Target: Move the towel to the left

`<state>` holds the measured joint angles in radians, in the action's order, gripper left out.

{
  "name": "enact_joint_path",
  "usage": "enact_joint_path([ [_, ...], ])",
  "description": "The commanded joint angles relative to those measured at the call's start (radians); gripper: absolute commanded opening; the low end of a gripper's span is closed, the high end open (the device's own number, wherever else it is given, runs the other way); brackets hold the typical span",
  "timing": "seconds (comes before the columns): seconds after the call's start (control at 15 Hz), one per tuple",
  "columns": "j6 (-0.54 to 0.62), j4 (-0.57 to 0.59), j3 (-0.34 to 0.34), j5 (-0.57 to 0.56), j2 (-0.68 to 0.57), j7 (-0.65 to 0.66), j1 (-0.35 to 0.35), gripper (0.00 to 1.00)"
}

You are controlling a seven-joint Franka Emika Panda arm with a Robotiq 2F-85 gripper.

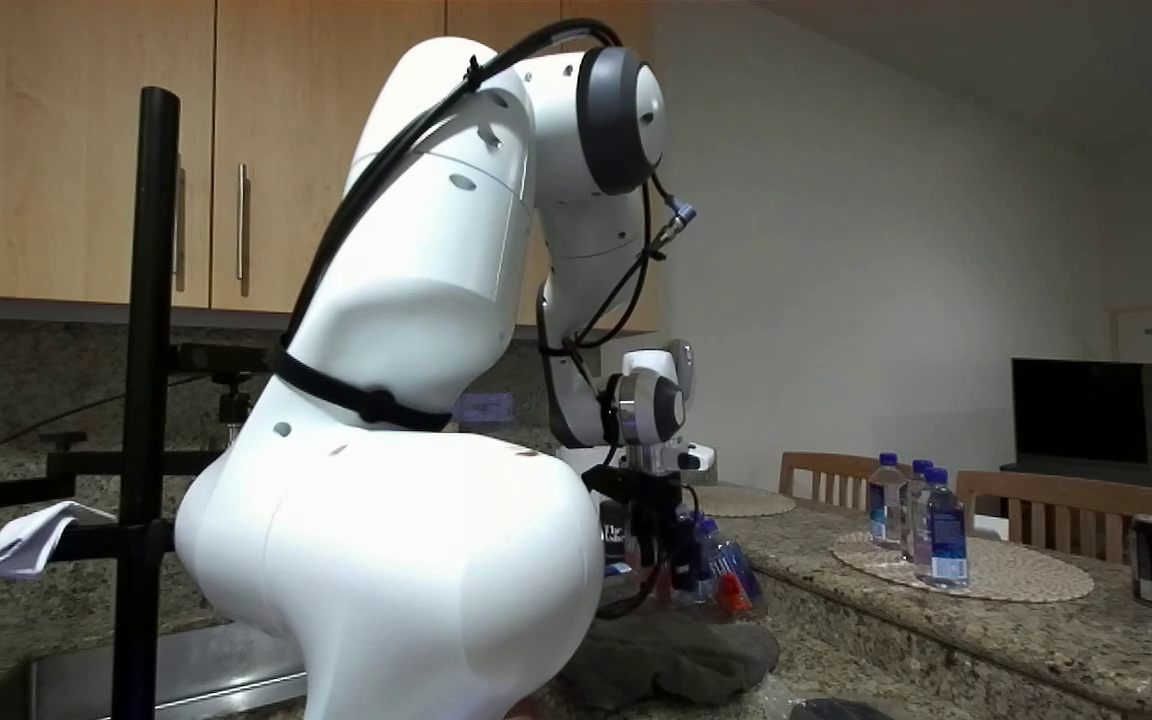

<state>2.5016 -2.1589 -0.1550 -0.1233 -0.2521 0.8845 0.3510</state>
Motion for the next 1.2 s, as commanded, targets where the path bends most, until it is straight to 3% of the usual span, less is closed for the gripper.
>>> enact_joint_path([
  [0.0, -0.031, -0.028, -0.002, 0.031, 0.057, -0.053, -0.032, 1.0],
  [0.47, -0.041, -0.034, 0.011, 0.035, 0.09, -0.094, -0.076, 1.0],
  [1.13, -0.164, -0.02, 0.02, 0.126, 0.117, -0.347, -0.141, 1.0],
])
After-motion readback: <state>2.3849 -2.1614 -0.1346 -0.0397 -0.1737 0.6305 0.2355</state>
